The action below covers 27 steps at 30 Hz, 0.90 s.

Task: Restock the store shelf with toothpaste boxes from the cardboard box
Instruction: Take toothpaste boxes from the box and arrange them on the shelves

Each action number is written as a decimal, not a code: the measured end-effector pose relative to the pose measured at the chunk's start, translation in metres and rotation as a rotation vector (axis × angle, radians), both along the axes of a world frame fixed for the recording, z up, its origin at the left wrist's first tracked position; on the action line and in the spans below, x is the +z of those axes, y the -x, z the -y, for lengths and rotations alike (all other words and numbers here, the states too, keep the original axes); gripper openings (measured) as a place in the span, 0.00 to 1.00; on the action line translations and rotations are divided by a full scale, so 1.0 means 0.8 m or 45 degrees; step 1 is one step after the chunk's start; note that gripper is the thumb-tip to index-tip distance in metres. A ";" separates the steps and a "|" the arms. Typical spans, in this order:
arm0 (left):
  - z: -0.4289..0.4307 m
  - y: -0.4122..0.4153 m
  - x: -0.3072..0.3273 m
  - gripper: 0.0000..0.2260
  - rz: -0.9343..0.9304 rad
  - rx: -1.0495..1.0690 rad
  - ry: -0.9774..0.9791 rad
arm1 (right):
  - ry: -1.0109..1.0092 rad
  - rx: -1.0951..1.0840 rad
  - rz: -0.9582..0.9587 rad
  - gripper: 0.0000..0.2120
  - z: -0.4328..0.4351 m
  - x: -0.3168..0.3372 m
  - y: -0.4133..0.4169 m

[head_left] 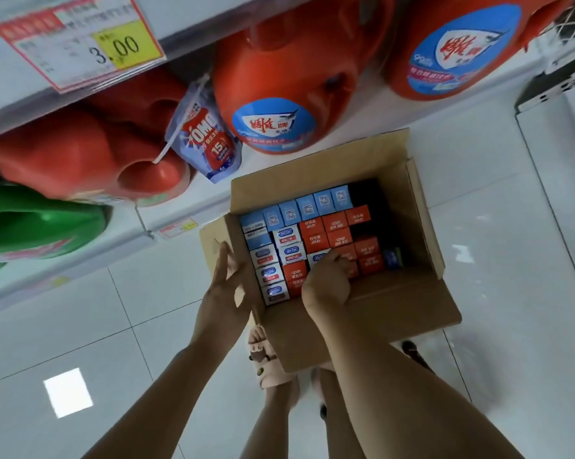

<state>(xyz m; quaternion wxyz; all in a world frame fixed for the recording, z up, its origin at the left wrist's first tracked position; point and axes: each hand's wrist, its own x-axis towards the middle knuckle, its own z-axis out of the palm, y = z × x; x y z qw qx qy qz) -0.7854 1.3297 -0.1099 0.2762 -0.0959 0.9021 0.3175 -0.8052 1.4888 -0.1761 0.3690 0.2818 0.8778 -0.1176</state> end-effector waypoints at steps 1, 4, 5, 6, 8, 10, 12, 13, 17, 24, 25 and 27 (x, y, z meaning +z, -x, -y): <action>0.000 0.000 0.000 0.24 0.008 0.004 -0.004 | -0.001 0.001 -0.001 0.30 -0.001 -0.001 0.002; 0.004 0.000 -0.001 0.24 0.016 -0.029 -0.007 | 0.032 -0.011 0.028 0.37 -0.014 -0.007 0.010; 0.006 0.001 -0.001 0.24 0.017 -0.038 -0.007 | 0.060 -0.005 0.050 0.40 -0.019 -0.009 0.011; 0.007 0.001 -0.003 0.24 0.017 -0.048 -0.011 | 0.075 0.012 0.066 0.43 -0.024 -0.011 0.011; 0.007 0.000 -0.003 0.23 0.025 -0.056 -0.010 | 0.063 0.032 0.058 0.45 -0.033 -0.012 0.009; 0.008 0.000 -0.002 0.24 0.038 -0.058 -0.009 | 0.045 0.025 0.034 0.44 -0.035 -0.014 0.007; 0.006 0.000 -0.001 0.24 0.049 -0.044 -0.025 | 0.030 0.023 0.029 0.41 -0.030 -0.017 0.007; 0.005 0.001 -0.001 0.24 0.054 -0.030 -0.036 | 0.020 0.024 0.026 0.38 -0.026 -0.018 0.008; -0.001 0.004 0.001 0.24 0.089 0.032 -0.028 | -0.070 0.093 -0.029 0.27 -0.015 -0.016 0.006; -0.005 0.002 -0.001 0.26 0.084 0.095 -0.069 | -0.016 0.034 0.011 0.40 -0.020 -0.020 0.008; -0.005 0.002 -0.002 0.26 0.086 0.099 -0.067 | -0.025 0.028 0.016 0.41 -0.018 -0.020 0.008; -0.004 0.000 -0.002 0.25 0.094 0.103 -0.064 | -0.073 0.042 0.019 0.39 -0.014 -0.019 0.009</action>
